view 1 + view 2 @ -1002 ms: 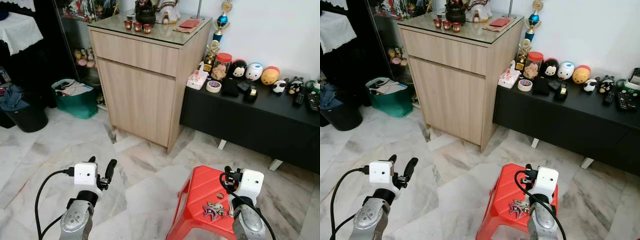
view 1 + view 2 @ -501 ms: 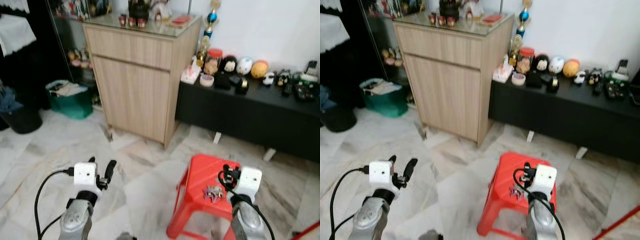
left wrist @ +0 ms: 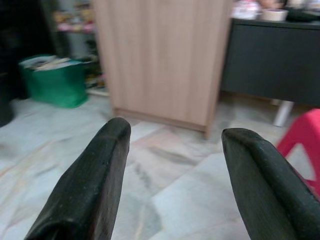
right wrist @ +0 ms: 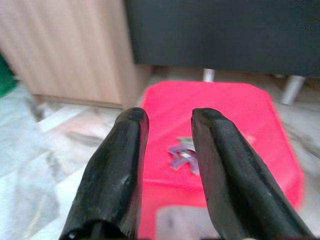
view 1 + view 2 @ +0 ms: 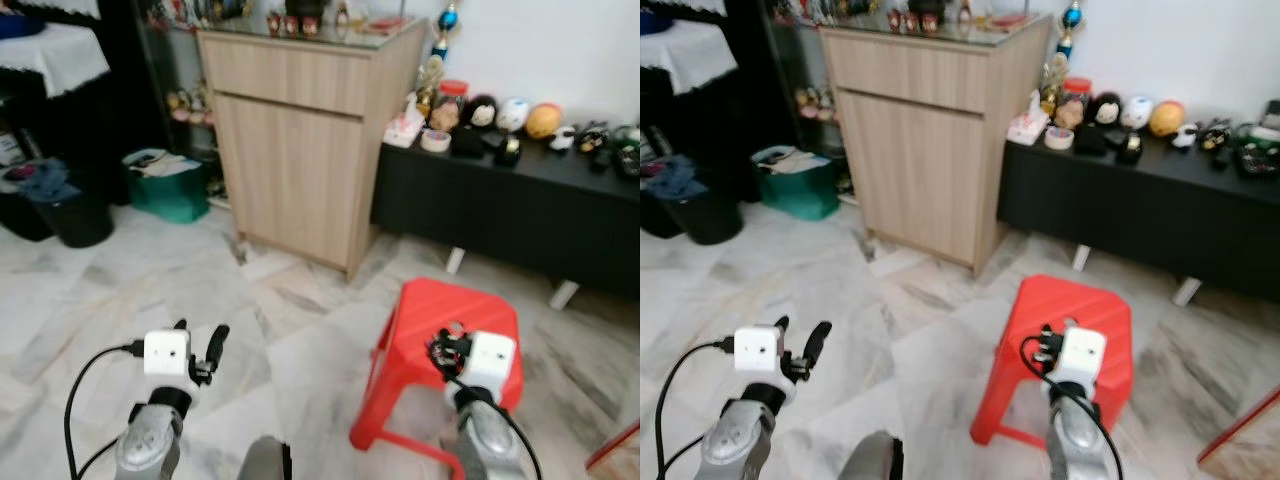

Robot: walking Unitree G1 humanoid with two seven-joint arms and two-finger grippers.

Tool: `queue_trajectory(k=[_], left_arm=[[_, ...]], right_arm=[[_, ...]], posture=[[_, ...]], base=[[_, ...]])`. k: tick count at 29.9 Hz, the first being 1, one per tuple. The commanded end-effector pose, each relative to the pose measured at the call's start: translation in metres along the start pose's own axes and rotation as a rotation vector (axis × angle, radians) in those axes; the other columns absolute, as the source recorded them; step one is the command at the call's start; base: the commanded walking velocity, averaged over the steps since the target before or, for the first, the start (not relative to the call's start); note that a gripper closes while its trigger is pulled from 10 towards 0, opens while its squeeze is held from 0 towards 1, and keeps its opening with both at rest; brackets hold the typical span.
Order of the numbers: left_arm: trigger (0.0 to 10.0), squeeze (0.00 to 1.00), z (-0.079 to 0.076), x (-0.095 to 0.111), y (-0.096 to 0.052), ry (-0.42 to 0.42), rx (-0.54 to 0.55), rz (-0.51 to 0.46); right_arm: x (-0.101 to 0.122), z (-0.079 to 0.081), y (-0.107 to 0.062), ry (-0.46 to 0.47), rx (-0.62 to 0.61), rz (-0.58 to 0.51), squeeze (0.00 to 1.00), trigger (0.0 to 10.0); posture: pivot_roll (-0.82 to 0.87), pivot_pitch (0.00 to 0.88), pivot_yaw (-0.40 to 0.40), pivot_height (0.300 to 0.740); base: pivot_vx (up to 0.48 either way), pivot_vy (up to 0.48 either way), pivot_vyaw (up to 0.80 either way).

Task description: Hang keys on a hook

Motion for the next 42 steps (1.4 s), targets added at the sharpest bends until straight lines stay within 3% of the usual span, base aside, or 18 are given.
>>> queue_trajectory(k=[1,12,21,42], left_arm=[[10.0,0.0,-0.007,0.006,0.005,-0.01,-0.026,-0.019],[10.0,0.0,-0.011,0.004,0.005,-0.01,-0.053,-0.009],[10.0,0.0,-0.01,0.006,0.006,-0.014,-0.054,-0.017],[10.0,0.0,-0.005,0.009,0.007,-0.016,-0.034,-0.024]], right_arm=[[0.002,-0.005,0.002,0.001,-0.012,-0.003,0.0,10.0],[0.0,-0.001,0.004,0.019,-0.003,0.005,0.0,10.0],[-0.005,0.001,0.006,0.034,-0.007,0.037,0.0,10.0],[-0.004,0.01,0.006,0.024,0.055,0.034,0.0,10.0]], posture=[[0.09,0.0,-0.036,0.645],[0.09,0.0,-0.034,0.645],[0.09,0.0,-0.032,0.645],[0.1,0.0,-0.042,0.645]], base=[[0.0,0.0,0.0],[0.0,0.0,0.0],[0.327,0.0,-0.34],[0.349,0.0,0.07]])
Point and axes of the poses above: a point about 5 cm out from each wrist's last joint towards the gripper, its own y axis pointing out of the wrist towards the gripper, its own x axis along the axis of the wrist's last joint, z = x × y, the point moved 4 cm from there along y, pointing out of the wrist towards the gripper, and after that the axes turned 8 degrees about y, right-handed, at the moved point
